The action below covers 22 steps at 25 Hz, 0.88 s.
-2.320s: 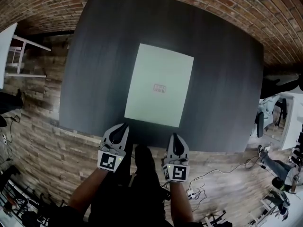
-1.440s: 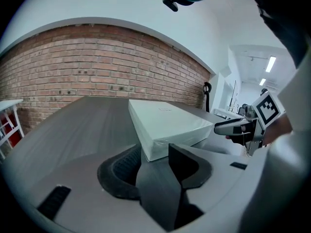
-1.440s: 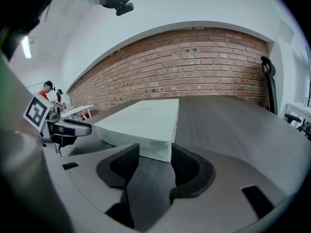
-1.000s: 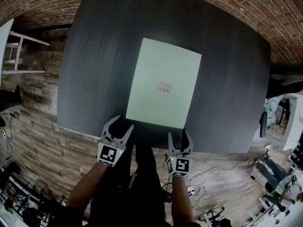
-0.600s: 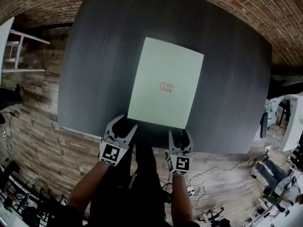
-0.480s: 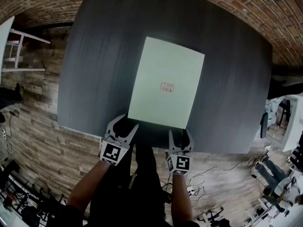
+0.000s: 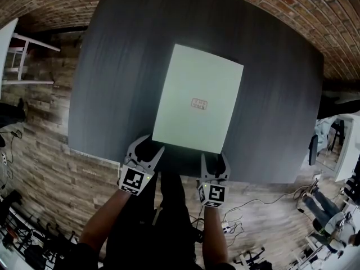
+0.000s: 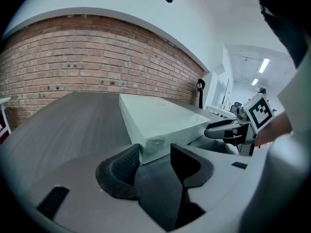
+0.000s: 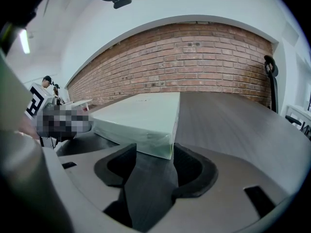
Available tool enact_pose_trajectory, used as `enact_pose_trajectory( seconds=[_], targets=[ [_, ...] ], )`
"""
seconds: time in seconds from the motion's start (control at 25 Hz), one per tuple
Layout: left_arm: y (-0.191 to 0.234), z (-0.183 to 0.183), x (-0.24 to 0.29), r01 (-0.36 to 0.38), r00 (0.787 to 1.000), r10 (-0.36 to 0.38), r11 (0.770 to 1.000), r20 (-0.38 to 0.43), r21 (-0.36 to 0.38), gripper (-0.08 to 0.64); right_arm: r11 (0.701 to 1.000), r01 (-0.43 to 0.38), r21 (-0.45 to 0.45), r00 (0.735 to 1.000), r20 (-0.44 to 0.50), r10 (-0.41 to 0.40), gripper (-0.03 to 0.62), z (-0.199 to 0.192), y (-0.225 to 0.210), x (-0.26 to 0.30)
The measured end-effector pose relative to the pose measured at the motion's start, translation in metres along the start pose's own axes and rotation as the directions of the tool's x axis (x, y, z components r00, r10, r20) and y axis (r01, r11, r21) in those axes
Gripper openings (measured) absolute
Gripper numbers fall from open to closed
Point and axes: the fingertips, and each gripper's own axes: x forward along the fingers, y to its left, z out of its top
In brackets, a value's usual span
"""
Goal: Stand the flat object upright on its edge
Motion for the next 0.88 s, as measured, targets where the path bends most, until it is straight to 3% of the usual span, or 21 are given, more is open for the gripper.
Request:
enact_pose_trajectory(
  seconds=[0.88],
  targets=[
    [-0.008, 0.006, -0.01, 0.006, 1.0, -0.006, 1.0, -0.018, 0.023, 0.195, 1.0, -0.015, -0.023, 1.0, 0.005, 0.016, 0.238, 0.009, 0.008, -0.012]
  ],
)
